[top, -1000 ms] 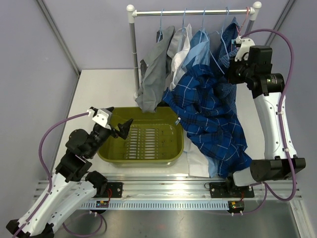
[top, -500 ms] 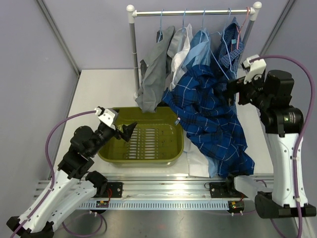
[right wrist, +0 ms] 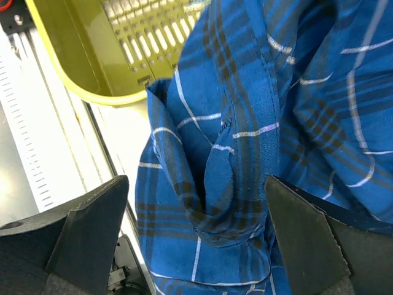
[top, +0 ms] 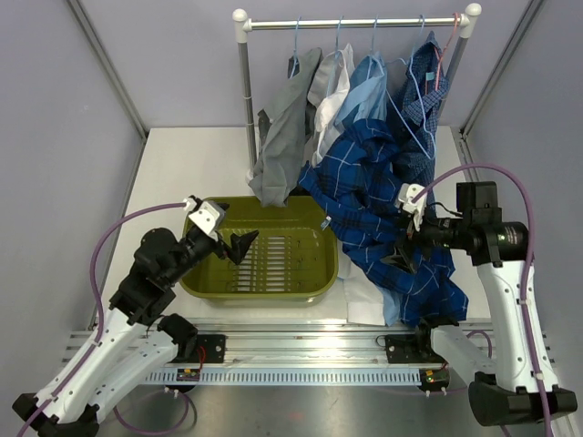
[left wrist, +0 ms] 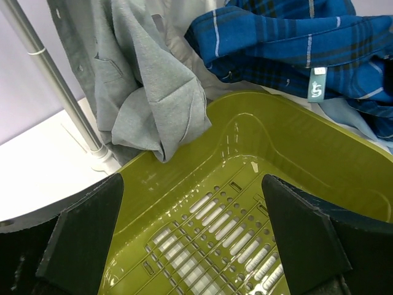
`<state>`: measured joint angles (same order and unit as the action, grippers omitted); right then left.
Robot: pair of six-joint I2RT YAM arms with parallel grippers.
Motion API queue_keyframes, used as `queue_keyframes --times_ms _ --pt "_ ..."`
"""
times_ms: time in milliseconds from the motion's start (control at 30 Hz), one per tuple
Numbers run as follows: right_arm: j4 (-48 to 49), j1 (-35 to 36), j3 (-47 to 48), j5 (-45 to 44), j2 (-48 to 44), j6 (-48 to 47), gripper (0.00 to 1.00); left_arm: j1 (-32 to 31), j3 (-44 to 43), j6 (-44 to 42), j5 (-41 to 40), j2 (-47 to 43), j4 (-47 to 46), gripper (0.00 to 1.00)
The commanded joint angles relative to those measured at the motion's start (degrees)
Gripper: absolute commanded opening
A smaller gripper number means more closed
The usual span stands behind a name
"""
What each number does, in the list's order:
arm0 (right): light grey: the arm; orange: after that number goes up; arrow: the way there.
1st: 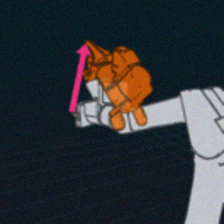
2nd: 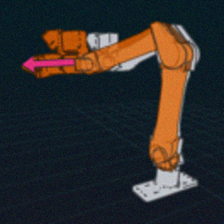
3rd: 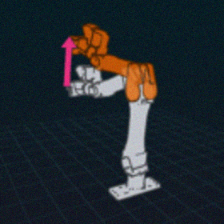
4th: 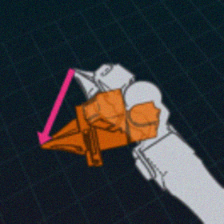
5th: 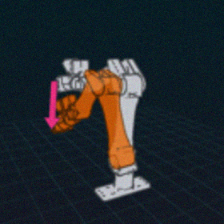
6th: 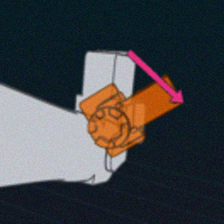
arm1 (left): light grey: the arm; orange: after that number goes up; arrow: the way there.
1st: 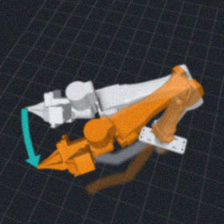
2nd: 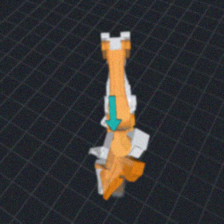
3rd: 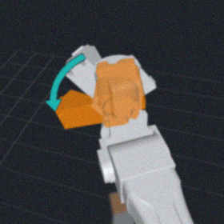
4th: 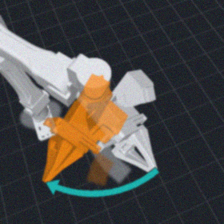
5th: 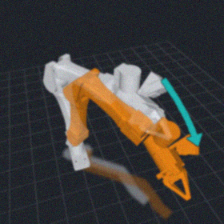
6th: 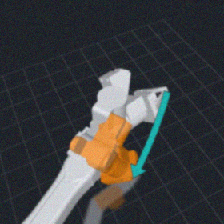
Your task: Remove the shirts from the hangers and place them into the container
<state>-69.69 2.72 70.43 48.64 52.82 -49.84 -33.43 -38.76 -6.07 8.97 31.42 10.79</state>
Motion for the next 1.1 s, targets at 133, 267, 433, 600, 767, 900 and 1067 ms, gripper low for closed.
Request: queue_keyframes --times_ms 133,267,433,600,767,900,1067 --pt "8.34 0.09 -5.13 -0.65 1.94 -2.19 0.99 0.12 -1.32 -1.49 3.15 0.66 -1.65 0.99" --pt "10.45 0.27 -6.89 -0.66 3.52 -2.27 0.97 0.12 -1.32 -1.76 3.60 1.19 -1.47 0.99" --pt "10.28 1.23 -7.15 0.92 5.45 -2.89 0.90 0.12 -1.49 -2.02 4.30 1.54 -1.21 0.99" --pt "10.54 1.94 -8.12 -1.26 5.72 -2.89 0.86 0.12 -1.40 -2.02 5.35 1.28 -1.47 0.99" --pt "12.30 1.94 -9.09 -4.34 5.28 -1.75 0.52 0.12 -1.40 -2.02 8.42 1.80 -1.73 0.99" --pt "11.78 1.94 -6.72 -2.69 5.72 2.20 0.15 0.12 1.66 -0.89 19.92 2.07 -10.38 0.99" --pt "2.91 1.94 12.06 7.94 7.73 10.27 0.00 -3.91 1.70 1.51 25.93 5.22 -23.44 0.99"
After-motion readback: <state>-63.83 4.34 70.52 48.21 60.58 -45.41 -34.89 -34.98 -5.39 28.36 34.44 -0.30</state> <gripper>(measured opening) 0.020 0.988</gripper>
